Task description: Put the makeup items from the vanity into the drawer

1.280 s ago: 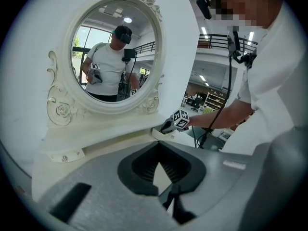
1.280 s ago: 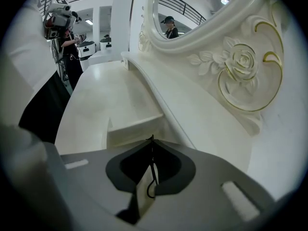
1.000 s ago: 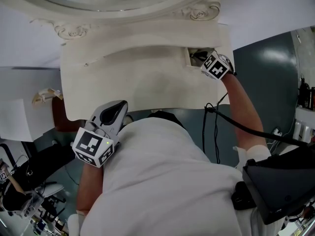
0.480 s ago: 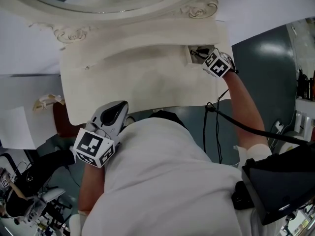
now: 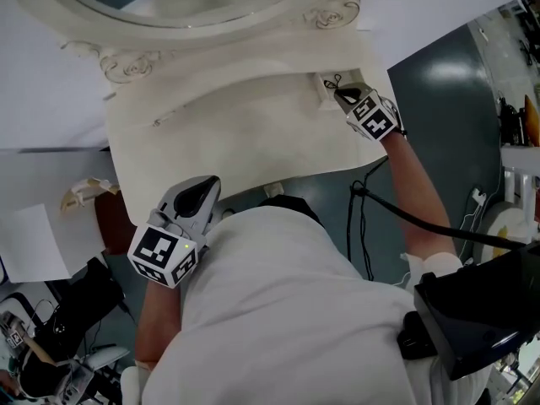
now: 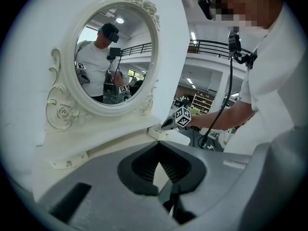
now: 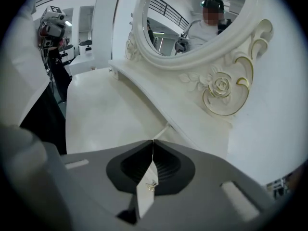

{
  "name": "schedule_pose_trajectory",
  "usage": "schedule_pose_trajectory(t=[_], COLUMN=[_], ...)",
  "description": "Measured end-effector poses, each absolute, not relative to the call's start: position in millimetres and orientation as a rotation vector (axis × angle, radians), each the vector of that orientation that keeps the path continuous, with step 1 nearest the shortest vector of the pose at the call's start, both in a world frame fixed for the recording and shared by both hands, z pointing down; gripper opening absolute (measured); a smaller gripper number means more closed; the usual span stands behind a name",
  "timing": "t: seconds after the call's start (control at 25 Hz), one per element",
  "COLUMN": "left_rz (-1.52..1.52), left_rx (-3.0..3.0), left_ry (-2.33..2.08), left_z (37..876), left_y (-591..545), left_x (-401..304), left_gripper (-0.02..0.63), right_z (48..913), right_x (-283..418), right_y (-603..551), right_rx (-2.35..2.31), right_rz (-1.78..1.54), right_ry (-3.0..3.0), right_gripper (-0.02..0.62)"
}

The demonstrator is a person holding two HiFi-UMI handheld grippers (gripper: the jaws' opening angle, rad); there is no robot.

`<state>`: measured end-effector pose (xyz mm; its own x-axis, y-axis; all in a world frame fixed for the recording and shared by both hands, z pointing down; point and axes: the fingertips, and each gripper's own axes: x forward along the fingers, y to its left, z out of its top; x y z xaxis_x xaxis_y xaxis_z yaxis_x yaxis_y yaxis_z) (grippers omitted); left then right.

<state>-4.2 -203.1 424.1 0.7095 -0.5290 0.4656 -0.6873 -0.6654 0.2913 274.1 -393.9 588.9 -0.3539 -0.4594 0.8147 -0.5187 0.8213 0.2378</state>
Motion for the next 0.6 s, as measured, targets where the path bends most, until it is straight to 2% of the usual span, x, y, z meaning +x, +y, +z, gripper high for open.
schedule_pose_trajectory(t=[0.28,0.6], left_rz=[0.462,0.46], left_rx=[2.513,2.569], left_ry=[-0.878,-0.792], left_z=[419.8,415.7], left_y=[-169.5,-129.9], left_x=[-34.1,-65.4], left_gripper=[0.003,0.003], right_z=[567.3,536.9], right_x=[233.9,144.4], right_y=[-326.4,-223.5], right_rx=[0.87,0.994], right_rz=[0.231,0.354], right_ry=[-2.054,-2.195], right_gripper=[0.002,0.002])
